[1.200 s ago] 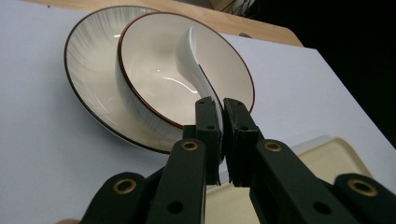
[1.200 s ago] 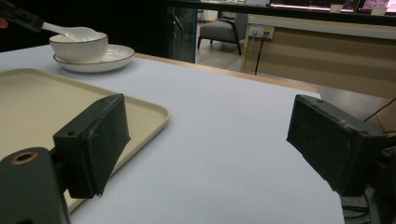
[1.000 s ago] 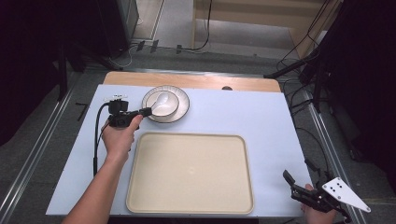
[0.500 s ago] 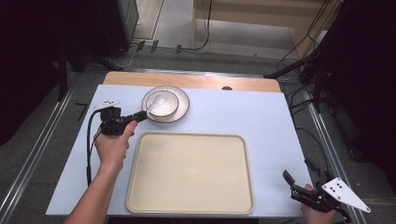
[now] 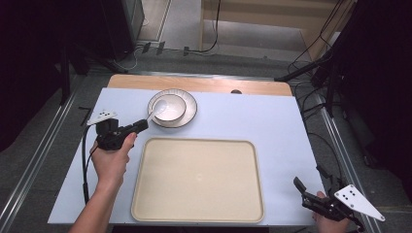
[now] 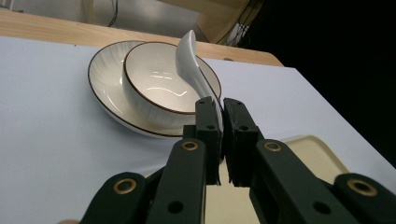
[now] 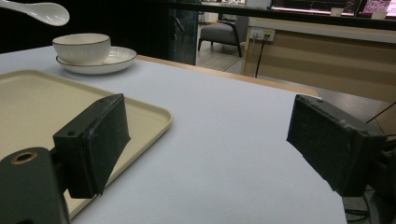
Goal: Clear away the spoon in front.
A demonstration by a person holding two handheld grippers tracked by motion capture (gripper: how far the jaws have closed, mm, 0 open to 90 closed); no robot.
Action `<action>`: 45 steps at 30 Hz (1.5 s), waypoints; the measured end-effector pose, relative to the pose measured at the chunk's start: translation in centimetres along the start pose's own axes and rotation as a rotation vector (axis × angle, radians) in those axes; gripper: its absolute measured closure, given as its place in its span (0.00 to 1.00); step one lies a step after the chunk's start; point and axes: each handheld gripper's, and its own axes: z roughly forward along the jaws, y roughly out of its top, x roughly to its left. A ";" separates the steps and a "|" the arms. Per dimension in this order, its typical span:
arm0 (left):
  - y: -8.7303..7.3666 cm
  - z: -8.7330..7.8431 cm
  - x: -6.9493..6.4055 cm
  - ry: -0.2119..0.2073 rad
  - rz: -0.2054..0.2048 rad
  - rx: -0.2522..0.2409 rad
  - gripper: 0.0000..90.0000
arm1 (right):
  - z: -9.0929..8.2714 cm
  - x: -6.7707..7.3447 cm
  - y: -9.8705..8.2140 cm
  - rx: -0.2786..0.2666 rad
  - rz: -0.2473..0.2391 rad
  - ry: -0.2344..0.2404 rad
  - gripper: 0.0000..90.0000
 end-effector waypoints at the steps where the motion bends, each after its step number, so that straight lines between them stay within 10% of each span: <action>1: -0.1 -0.1 -0.1 -0.001 0.001 -0.002 0.96 | 0.0 0.0 0.0 0.002 -0.001 0.002 0.15; 45: -8.7 -5.4 -2.1 0.027 0.025 -0.040 0.96 | 0.2 0.4 0.0 0.007 -0.006 0.011 0.15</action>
